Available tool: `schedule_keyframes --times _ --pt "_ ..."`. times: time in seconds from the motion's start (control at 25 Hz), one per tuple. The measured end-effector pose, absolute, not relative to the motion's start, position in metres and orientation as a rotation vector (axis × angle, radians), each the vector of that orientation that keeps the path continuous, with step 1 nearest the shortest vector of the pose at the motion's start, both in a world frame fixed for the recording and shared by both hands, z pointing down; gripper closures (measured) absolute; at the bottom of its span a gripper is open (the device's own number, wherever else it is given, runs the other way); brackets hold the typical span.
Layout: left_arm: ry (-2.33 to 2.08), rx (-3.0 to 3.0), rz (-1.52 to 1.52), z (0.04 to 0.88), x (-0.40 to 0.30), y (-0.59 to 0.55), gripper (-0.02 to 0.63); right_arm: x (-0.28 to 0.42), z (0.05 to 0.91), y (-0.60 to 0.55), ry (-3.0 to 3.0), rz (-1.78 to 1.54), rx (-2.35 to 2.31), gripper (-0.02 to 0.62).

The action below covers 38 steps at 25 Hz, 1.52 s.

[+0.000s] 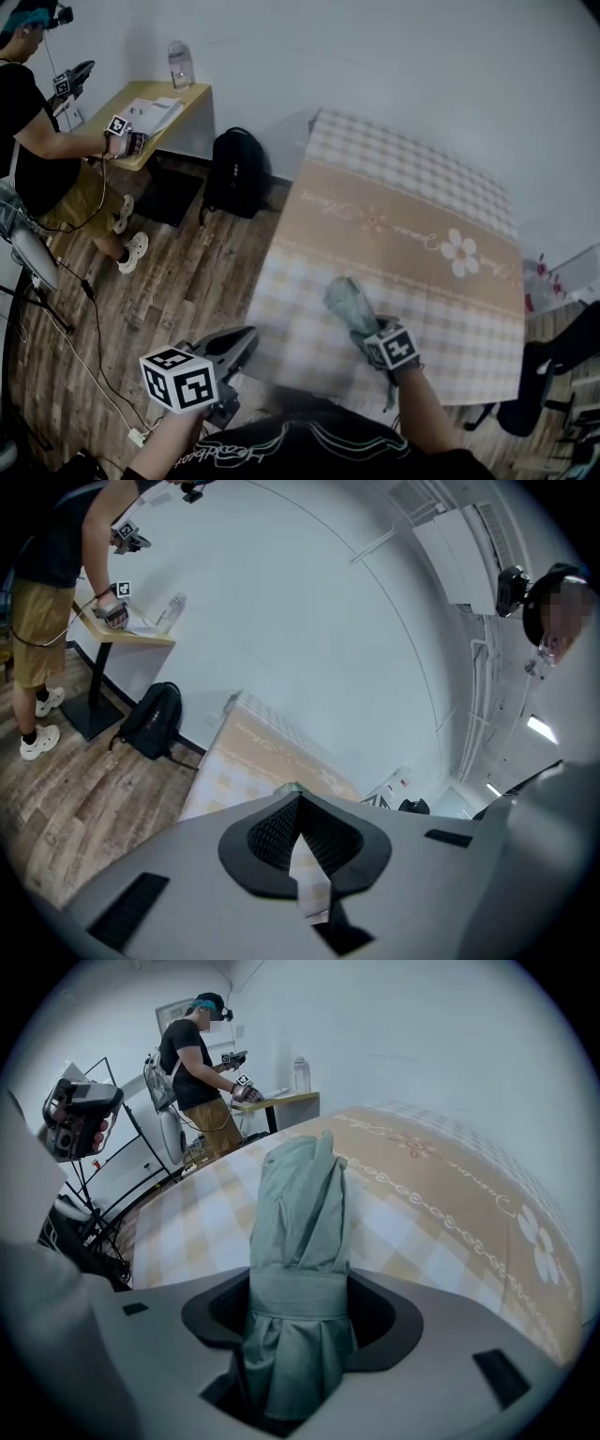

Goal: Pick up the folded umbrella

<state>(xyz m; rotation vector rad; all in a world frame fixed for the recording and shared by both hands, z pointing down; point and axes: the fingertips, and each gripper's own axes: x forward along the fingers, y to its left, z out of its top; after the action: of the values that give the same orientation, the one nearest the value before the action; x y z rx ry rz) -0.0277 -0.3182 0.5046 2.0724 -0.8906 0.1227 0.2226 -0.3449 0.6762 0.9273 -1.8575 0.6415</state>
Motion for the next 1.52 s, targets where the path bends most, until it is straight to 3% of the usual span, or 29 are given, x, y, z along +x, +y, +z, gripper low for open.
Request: schedule_keyframes --times 0.64,1.32,1.52 --pt "-0.887 2.113 0.111 0.483 -0.035 -0.3 0.611 0.208 0.617 -0.343 -1.992 0.62 1.068 0.331" --pt "-0.769 2.31 0.064 0.41 -0.024 -0.276 0.611 0.187 0.429 -0.319 -2.529 0.597 1.518 0.334" --pt "-0.738 2.348 0.046 0.392 -0.027 -0.264 0.611 0.176 0.369 -0.294 -2.654 0.456 1.588 0.334"
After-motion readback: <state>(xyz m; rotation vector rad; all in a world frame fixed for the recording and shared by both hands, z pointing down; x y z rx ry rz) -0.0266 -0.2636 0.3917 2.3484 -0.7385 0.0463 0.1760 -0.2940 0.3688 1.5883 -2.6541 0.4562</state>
